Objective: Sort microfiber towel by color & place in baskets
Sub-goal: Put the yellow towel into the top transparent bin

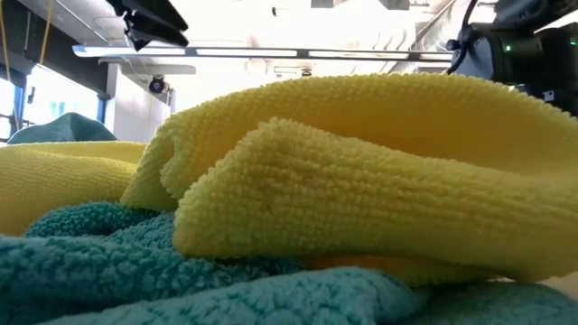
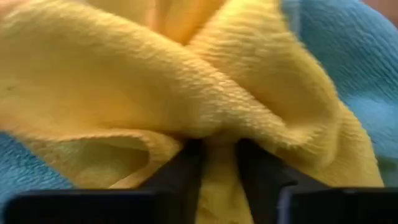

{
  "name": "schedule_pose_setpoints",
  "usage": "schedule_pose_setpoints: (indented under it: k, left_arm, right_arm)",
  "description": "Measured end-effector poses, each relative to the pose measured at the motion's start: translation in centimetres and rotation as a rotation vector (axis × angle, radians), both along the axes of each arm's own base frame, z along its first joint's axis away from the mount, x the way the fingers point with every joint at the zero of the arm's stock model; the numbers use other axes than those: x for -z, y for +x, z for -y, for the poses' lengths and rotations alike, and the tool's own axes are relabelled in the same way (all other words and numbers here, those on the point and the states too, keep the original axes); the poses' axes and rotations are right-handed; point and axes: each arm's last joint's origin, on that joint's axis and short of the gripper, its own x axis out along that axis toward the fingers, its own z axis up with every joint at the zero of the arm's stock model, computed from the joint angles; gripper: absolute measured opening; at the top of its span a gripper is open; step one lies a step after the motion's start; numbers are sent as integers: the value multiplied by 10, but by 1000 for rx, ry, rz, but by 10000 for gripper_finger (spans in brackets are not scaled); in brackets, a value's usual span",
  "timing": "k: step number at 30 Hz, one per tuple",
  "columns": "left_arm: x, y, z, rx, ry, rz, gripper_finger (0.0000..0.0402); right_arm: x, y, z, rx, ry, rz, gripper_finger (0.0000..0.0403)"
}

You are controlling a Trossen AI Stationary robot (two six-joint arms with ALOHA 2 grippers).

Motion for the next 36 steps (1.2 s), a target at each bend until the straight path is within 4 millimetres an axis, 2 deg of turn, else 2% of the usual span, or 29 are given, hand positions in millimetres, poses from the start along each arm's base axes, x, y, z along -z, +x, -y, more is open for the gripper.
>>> schedule_pose_setpoints:
  k: [3,4,7,12,17,22,24,27,31,36]
  left_arm:
    - [-4,3,0,0,-4,49,135]
    - [-5,4,0,0,-5,66,135]
    - [-9,6,1,0,-9,106,135]
    - [-8,11,1,-11,-4,120,135]
    - [-5,21,-1,-103,13,134,135]
    - [-1,36,0,-118,17,151,150]
    - [2,43,1,-119,17,152,162]
    - [6,53,2,-118,16,164,185]
    - [5,62,4,-97,6,216,217]
    - [-10,68,4,-65,56,367,246]
  right_arm:
    - [-7,5,-3,-75,-6,20,20]
    - [-13,8,-5,-101,-17,45,11]
    - [-39,14,-7,-141,-86,101,21]
    - [-108,20,-8,-242,-261,257,4]
    - [-182,22,-5,-373,-468,449,5]
    - [-233,27,3,-499,-625,532,3]
    - [-242,31,7,-547,-656,559,2]
    - [-247,40,14,-602,-674,595,2]
    - [-242,52,26,-649,-624,596,1]
    - [-230,80,31,-764,-567,614,1]
